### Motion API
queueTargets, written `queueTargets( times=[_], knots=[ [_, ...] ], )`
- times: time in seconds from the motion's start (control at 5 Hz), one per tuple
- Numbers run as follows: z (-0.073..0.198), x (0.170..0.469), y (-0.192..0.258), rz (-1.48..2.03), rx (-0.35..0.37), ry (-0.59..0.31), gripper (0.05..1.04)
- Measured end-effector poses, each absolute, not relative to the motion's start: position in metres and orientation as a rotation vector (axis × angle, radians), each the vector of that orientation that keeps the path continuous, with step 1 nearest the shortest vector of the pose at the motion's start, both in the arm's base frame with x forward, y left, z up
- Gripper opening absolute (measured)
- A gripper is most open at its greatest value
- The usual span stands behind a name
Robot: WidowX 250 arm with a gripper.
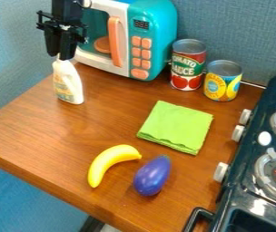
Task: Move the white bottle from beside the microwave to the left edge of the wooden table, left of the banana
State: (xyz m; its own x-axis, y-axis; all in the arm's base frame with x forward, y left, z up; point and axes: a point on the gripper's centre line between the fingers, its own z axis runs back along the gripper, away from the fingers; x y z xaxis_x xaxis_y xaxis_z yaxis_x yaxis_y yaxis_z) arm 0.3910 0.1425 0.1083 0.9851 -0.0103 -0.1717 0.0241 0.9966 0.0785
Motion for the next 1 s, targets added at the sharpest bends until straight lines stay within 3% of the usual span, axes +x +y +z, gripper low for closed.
queueTargets(
  times=[0.2, 0.6, 1.0],
  knots=[
    [0.108, 0.391, 0.142, -0.019, 0.076, 0.169, 0.253],
    [0.108, 0.389, 0.139, -0.027, 0.064, 0.162, 0.241],
    [0.162, 0.352, 0.143, -0.007, 0.116, 0.026, 0.241]
  ],
)
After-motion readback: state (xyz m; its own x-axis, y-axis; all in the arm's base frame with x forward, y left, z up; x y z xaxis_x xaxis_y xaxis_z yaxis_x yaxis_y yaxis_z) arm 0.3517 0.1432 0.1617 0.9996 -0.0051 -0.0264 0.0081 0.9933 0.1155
